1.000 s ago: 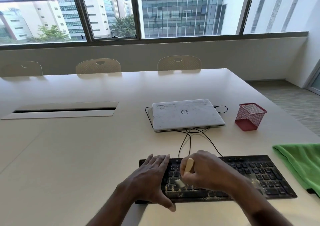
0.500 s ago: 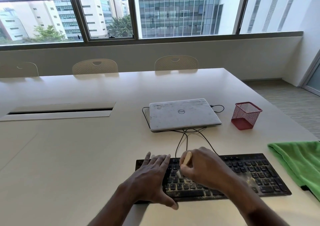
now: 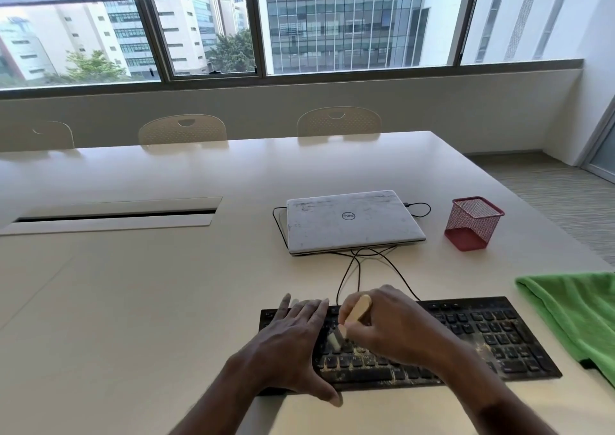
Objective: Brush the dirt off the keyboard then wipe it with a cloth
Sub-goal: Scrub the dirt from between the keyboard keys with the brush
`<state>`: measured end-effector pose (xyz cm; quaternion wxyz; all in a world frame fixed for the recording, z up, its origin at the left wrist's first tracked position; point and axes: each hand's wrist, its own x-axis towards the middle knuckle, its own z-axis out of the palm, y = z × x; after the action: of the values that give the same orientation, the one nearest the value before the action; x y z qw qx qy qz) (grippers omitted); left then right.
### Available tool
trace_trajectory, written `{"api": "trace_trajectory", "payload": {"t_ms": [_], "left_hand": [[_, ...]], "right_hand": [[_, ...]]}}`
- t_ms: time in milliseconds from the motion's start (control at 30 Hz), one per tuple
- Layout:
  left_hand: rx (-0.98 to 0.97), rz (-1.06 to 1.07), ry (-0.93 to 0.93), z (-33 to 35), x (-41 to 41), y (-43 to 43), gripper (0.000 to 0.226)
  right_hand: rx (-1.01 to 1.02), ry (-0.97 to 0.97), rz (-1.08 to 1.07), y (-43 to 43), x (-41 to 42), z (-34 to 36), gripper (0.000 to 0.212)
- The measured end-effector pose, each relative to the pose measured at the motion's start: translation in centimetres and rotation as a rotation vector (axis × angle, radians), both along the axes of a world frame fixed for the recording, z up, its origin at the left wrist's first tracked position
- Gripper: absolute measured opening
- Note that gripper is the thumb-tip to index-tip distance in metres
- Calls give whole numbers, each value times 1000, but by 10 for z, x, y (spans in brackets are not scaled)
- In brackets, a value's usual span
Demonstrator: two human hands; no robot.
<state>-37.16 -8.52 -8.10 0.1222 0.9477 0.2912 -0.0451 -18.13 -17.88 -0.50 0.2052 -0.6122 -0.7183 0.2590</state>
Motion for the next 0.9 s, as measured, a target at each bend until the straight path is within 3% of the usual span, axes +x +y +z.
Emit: {"api": "trace_trajectory", "payload": {"t_ms": [433,633,800,900], "left_hand": [[8,-30,2,2,6,0,149],[5,-40,17,3,11,-2,148],[1,-49,26,5,14,-3,146],[0,-49,25,5,13,-3,146]], "right_hand": [[-62,-114,81,-6,15,6,10],[76,-52,-110,-4,16,3,10],[-33,-113,-56,-9,11,-1,10],[13,-101,-101,-8,13,2,13]]}}
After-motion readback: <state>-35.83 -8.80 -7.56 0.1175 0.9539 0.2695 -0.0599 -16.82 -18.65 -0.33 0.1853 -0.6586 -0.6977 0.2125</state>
